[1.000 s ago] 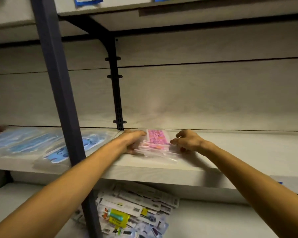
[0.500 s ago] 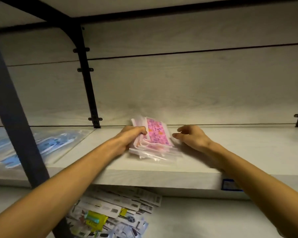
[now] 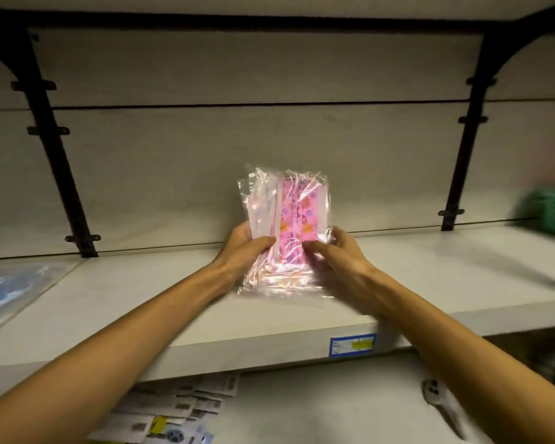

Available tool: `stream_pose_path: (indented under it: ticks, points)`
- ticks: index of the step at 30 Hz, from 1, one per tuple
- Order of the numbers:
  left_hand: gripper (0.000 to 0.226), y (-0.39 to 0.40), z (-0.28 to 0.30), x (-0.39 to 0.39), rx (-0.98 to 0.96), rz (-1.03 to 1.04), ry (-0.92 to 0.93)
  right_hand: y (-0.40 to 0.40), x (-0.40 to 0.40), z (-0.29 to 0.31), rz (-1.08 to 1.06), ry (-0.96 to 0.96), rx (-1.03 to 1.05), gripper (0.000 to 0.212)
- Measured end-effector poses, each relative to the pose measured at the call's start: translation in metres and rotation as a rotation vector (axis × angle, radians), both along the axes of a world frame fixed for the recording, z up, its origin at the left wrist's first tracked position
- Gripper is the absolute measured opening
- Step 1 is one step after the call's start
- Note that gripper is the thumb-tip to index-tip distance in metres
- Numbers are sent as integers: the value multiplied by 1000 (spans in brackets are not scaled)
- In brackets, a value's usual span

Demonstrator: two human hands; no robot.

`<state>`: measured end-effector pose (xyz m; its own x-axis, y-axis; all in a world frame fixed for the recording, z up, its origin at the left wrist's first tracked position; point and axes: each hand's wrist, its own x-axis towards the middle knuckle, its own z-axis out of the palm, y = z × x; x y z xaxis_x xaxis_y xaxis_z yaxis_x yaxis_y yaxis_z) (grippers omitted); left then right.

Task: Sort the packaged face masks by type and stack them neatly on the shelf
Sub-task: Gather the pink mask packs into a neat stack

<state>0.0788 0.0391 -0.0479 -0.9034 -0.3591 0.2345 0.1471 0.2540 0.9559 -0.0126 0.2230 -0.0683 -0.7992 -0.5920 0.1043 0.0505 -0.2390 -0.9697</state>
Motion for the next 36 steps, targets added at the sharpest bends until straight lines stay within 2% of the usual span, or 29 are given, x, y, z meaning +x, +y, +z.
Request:
stream_pose_path:
  ticks: [5, 9, 11, 14, 16, 18, 22, 27, 32, 33, 35, 36]
  points:
    - [38, 42, 16, -41, -101, -78, 62, 37, -34, 27, -288, 401, 151, 39]
    - [38, 78, 37, -77, -58, 57, 240, 59, -62, 53, -401, 608, 130, 45]
    - [50, 92, 47, -94, -11, 127, 293, 66, -75, 69, -397, 661, 114, 53]
    - [73, 106, 51, -111, 27, 191, 319, 75, -96, 72, -368, 643, 109, 55]
    - [75, 110, 35, -117, 77, 197, 308, 80, -106, 50, -346, 612, 120, 52]
    - [73, 112, 9, -122, 122, 179, 267, 85, -115, 26, -352, 600, 140, 45]
    - [40, 104, -18, -135, 168, 120, 234, 87, -129, 21, -380, 566, 14, 20]
    - [34, 101, -19, -140, 209, 68, 180, 79, -126, 11, -118, 303, 4, 26]
    - [40, 95, -17, -134, 307, 59, 117, 74, -129, 8, -88, 141, -50, 39]
    - [43, 93, -15, -132, 334, 45, 89, 73, -130, 4, -145, 175, 1, 42]
    - [48, 89, -16, -125, 355, 22, 16, 72, -132, -4, -277, 403, 174, 41]
    - [42, 88, -16, -123, 348, 13, -17, 72, -134, -6, -293, 481, 206, 38]
